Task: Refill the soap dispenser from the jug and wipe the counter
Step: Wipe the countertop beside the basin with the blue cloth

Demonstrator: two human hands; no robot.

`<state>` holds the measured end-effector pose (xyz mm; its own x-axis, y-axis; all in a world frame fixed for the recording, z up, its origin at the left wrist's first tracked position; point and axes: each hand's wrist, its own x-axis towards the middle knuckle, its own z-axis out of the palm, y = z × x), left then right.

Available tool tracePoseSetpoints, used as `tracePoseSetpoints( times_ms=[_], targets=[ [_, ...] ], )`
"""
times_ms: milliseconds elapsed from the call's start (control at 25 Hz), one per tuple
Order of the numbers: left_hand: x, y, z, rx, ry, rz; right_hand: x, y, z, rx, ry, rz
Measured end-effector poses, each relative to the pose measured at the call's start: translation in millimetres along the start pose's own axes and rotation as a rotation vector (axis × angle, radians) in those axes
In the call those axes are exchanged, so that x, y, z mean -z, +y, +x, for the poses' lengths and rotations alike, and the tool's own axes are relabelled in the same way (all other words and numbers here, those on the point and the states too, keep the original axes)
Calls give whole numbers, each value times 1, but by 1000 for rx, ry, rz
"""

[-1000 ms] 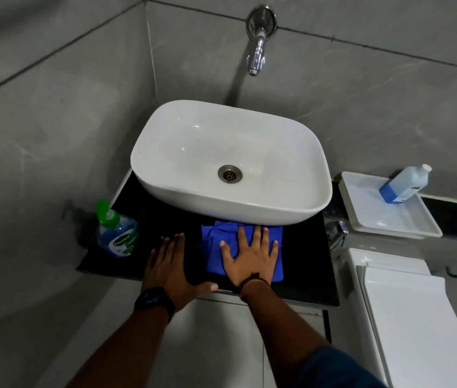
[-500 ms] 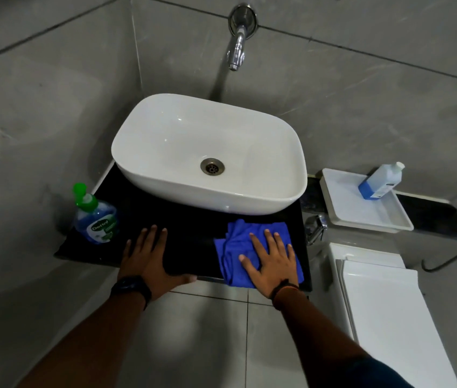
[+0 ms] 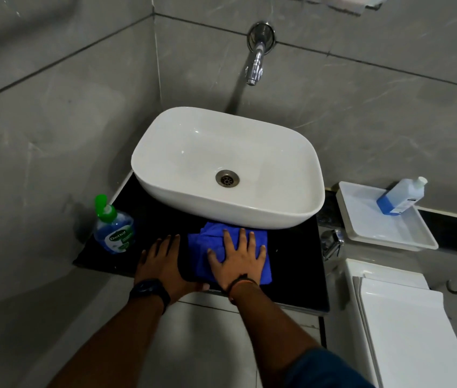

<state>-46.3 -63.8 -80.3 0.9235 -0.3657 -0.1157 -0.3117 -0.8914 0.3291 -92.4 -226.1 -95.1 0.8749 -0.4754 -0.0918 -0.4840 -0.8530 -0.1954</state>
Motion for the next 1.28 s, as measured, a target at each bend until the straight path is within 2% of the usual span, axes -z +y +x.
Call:
tracePoseSetpoints(
  times_ms=[120, 320, 480, 600, 720, 800, 960, 1080, 1160, 1280],
  targets=[
    [-2, 1, -2, -5, 16, -3, -2, -12, 2, 158, -17, 19],
    [-9, 2, -5, 27, -26, 25, 3, 29, -4, 292, -16, -19],
    [-12, 0, -7, 16, -52, 90, 11, 75, -16, 190, 51, -41],
    [-11, -1, -7, 16, -90, 85, 20, 113, -21, 5, 58, -60],
    [-10, 0, -7, 22, -112, 74, 21, 109, -23, -136, 69, -92],
    [-9, 1, -7, 31, -113, 81, 19, 87, -18, -158, 46, -81],
    [-9, 4, -7, 52, -107, 97, 14, 58, -14, 33, 21, -51],
    [-8, 4, -6, 46, -123, 109, 16, 73, -22, 223, 15, -31],
    [-7, 6, -5, 47, -135, 108, 19, 84, -26, 345, -11, -99],
    [-3, 10, -3, 55, -164, 106, 19, 87, -30, 390, -28, -169]
  ],
)
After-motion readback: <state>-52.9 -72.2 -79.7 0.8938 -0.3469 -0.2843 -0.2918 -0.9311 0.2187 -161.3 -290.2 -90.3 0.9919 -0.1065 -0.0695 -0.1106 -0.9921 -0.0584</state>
